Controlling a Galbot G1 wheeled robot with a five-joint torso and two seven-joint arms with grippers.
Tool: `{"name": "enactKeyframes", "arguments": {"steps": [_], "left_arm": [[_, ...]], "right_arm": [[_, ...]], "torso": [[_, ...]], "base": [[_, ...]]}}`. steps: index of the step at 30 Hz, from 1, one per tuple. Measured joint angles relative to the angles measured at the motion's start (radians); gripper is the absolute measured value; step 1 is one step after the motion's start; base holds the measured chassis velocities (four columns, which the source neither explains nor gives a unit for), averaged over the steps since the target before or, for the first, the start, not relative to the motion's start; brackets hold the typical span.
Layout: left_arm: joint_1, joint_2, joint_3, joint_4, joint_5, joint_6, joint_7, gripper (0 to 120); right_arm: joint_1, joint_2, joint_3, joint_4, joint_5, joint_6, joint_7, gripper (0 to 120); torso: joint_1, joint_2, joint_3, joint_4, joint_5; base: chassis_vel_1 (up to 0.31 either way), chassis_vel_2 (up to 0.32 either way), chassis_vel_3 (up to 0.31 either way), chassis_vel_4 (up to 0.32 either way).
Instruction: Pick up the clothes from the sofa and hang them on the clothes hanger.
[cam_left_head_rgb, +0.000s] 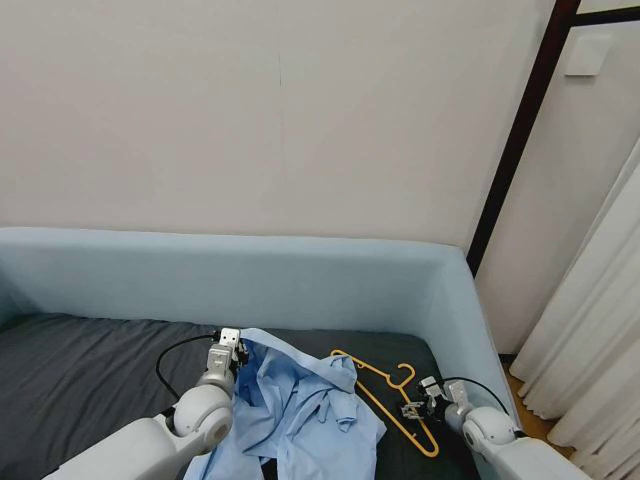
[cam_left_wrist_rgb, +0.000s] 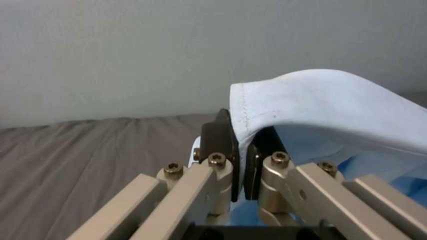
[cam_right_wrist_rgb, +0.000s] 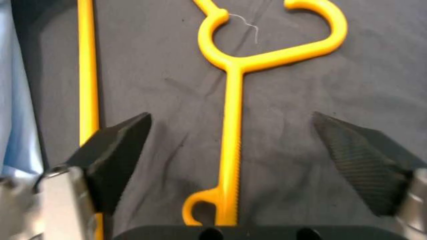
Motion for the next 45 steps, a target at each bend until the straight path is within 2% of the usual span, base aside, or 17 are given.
{"name": "enactKeyframes", "arguments": {"steps": [3,7,9,18,20,21,23,35,41,45], "left_arm": [[0.001,0.003,-0.004,-0.002,0.0,0.0,0.0,0],[0.007,0.005,-0.011,-0.004,0.001,0.0,0.0,0],[0.01,0.005,-0.012,-0.005,0.001,0.0,0.0,0],[0.009,0.002,-0.01,-0.007,0.003,0.001,-0.001,0],[0.009,0.002,-0.01,-0.008,0.003,0.001,-0.001,0],[0.009,0.002,-0.01,-0.009,0.003,0.001,-0.001,0],[0.013,0.002,-0.011,-0.01,0.003,0.001,-0.001,0],[0.017,0.002,-0.012,-0.009,0.003,0.001,0.0,0],[0.008,0.005,-0.01,-0.005,0.004,0.001,0.004,0],[-0.006,0.006,-0.003,-0.006,0.0,0.005,0.005,0]], "right_arm": [[0.005,0.009,-0.002,-0.014,-0.001,0.002,-0.006,82],[0.018,0.03,-0.001,-0.06,-0.002,0.008,-0.033,62],[0.018,0.032,0.002,-0.066,0.004,0.008,-0.041,59],[0.025,0.031,0.01,-0.095,0.005,0.009,-0.084,24],[0.025,0.03,0.01,-0.096,0.003,0.009,-0.086,22],[0.026,0.031,0.009,-0.1,-0.001,0.011,-0.087,15],[0.026,0.032,0.009,-0.102,-0.006,0.012,-0.086,7],[0.026,0.021,0.027,-0.082,0.01,0.032,-0.019,5],[0.031,-0.028,0.053,0.005,0.017,0.106,0.048,5],[0.001,-0.116,0.075,0.23,0.007,0.113,0.182,5]], "torso": [[0.0,0.0,0.0,0.0001,0.0],[0.0,0.0,0.0,0.0001,0.0],[0.0,0.0,0.0,0.0001,0.0002],[0.0,0.0,0.0,0.0001,0.0002],[0.0,0.0,0.0,0.0001,0.0002],[0.0,0.0,0.0,0.0001,0.0001],[0.0,0.0,0.0,0.0001,0.0001],[0.0,0.0,0.0,-0.0002,0.0002],[0.0,0.0,0.0,-0.0001,0.0003],[0.0,0.0,0.0,0.0004,0.0001]], "base": [[0.0,0.0,0.0,0.0],[0.0,0.0,0.0,0.0],[0.0,0.0,0.0,0.0],[0.0,0.0,0.0,0.0],[0.0,0.0,0.0,0.0],[0.0,0.0,0.0,0.0],[0.0,0.0,0.0,0.0],[0.0,0.0,0.0,0.0],[0.0,0.0,0.0,0.0],[0.0,0.0,0.0,0.0]]}}
